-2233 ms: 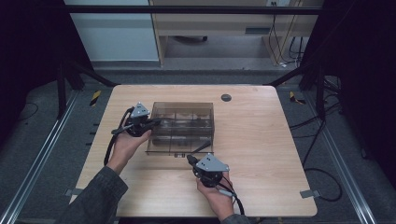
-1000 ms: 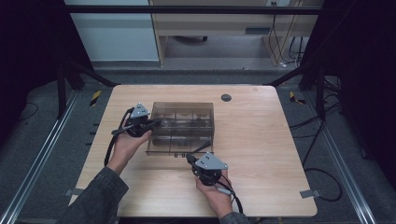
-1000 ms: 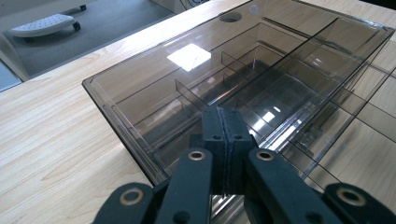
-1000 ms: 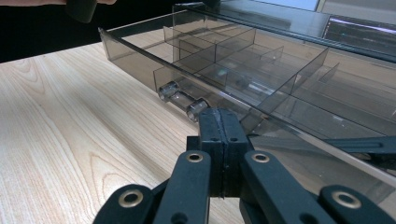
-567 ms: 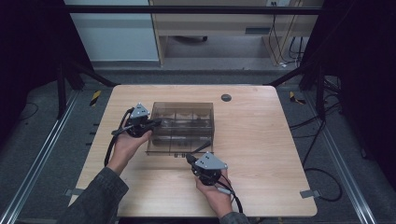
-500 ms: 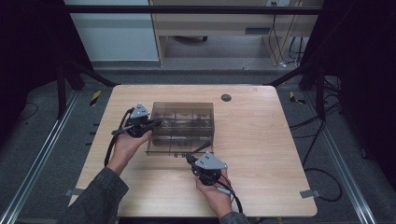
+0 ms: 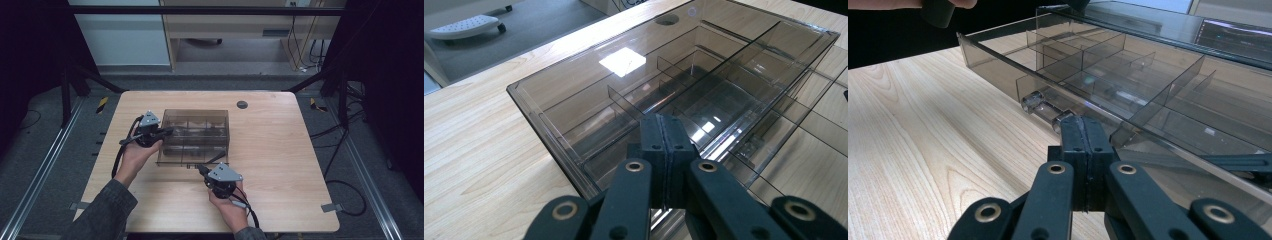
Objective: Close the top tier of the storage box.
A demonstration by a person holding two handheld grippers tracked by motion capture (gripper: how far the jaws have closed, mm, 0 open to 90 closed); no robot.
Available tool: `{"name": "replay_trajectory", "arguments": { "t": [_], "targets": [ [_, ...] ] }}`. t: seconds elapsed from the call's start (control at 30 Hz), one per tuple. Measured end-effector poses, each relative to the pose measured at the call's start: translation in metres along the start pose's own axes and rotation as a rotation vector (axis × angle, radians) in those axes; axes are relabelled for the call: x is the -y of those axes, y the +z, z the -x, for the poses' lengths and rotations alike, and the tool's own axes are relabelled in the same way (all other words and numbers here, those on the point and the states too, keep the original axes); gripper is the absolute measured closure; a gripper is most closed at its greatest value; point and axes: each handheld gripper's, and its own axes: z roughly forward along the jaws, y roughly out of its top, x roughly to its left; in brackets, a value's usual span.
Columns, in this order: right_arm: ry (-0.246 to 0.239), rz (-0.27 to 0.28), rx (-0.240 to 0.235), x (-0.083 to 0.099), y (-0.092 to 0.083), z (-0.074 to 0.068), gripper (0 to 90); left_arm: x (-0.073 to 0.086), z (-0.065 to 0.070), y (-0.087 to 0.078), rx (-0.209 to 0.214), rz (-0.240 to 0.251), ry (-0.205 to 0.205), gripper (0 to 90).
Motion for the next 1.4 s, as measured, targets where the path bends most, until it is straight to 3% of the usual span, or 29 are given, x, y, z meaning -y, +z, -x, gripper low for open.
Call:
{"name": "replay_trajectory", "arguments": {
  "t": [1.4],
  "targets": [
    [0.012,0.006,0.006,-0.0053,0.003,0.0063,90.0,0.0008,0.0003,-0.0003,0.007,0.003,-0.007,89.1]
  ]
}}
